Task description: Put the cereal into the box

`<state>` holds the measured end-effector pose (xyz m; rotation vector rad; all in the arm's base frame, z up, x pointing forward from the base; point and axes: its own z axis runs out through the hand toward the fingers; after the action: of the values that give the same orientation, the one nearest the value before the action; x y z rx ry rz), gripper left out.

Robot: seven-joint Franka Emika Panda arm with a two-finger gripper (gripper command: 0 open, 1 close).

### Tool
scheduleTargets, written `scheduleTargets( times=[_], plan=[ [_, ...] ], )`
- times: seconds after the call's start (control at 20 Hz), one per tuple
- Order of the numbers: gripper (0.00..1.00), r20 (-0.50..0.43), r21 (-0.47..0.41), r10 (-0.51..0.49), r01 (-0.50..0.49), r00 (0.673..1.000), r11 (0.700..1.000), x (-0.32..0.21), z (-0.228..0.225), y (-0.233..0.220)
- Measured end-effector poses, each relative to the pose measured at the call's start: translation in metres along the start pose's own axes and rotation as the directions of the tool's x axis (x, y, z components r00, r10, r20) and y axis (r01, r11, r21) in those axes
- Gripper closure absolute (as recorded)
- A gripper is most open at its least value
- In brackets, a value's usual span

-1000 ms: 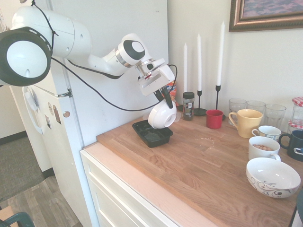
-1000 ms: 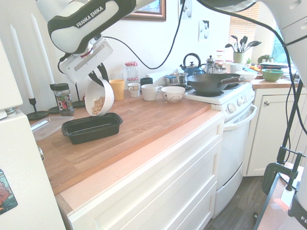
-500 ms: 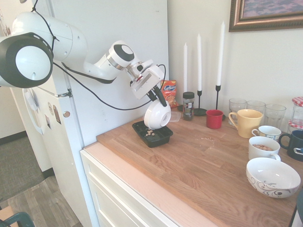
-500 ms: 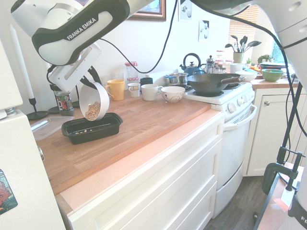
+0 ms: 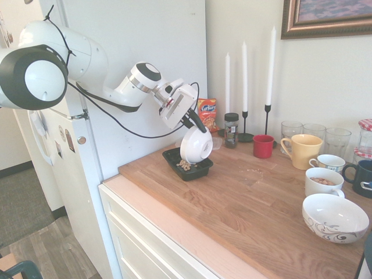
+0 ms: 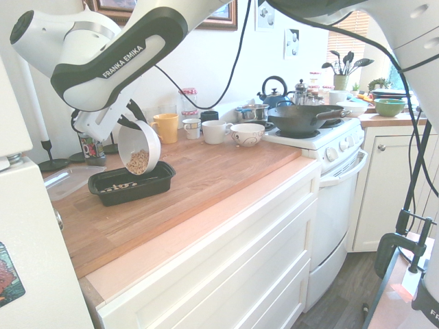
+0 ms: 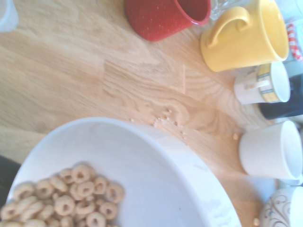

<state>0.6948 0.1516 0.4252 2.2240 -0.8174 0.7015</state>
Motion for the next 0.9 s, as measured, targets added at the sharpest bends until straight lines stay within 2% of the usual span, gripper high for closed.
scheduleTargets(
  times=[0.6, 0.9],
  plan=[
    [1.0, -0.106, -0.161, -0.095, 0.078, 0.99, 0.984, -0.023, -0.017, 0.0],
    [1.0, -0.127, -0.195, -0.133, 0.107, 0.983, 0.975, -0.037, -0.013, -0.01]
  ],
)
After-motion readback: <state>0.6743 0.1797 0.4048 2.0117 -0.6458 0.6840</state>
